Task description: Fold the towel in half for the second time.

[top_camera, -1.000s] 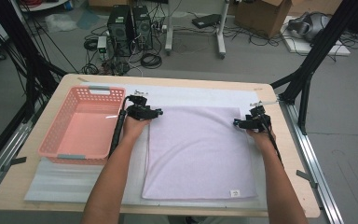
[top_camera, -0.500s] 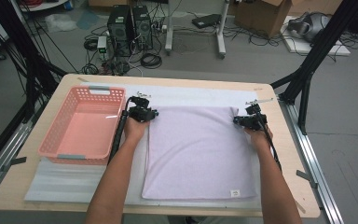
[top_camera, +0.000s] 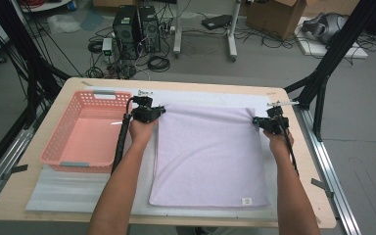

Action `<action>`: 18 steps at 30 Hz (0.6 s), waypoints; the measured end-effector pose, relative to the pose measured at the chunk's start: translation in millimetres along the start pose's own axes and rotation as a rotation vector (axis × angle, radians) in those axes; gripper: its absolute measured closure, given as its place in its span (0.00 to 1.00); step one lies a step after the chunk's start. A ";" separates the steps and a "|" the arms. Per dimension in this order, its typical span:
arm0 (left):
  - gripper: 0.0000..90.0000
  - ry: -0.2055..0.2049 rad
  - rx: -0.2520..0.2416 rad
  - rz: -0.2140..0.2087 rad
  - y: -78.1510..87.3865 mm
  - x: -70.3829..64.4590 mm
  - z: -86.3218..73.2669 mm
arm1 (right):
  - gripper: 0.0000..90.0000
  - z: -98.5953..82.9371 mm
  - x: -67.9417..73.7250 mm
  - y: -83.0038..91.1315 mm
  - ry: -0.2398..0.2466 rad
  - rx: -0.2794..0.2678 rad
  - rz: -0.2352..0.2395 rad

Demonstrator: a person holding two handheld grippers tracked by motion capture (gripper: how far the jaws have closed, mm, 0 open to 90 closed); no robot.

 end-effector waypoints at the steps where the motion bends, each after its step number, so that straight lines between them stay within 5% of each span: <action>1: 0.96 0.000 0.006 -0.002 0.1 0.1 -1.0 | 0.96 -0.4 0.5 -0.2 -0.002 0.002 0.000; 6: 0.96 -0.004 0.022 0.002 -2.1 2.2 -5.7 | 0.92 -7.6 3.7 -7.4 -0.007 0.034 0.007; 10: 0.96 0.007 0.025 0.004 -4.9 4.0 -8.4 | 0.60 -17.7 -1.5 -18.6 -0.019 0.065 -0.039; 12: 0.96 0.011 0.027 0.007 -6.2 4.7 -9.5 | 0.66 -19.5 -2.4 -20.4 -0.011 0.067 -0.046; 14: 0.96 0.020 0.042 0.009 -6.3 5.1 -11.8 | 0.94 -18.4 4.7 -20.6 0.008 0.070 0.019; 18: 0.96 0.052 0.025 0.009 -2.0 5.1 -4.2 | 0.96 -15.3 4.0 -18.1 0.030 0.065 -0.012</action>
Point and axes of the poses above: each handheld gripper's, and its own axes: y roughly backward along the jaws, z roughly out of its top, x roughly to its left, the point moved 10 cm from there along -y, roughly forward along the jaws, and after that the axes turned 12 degrees about -x, right-handed, at the moved point
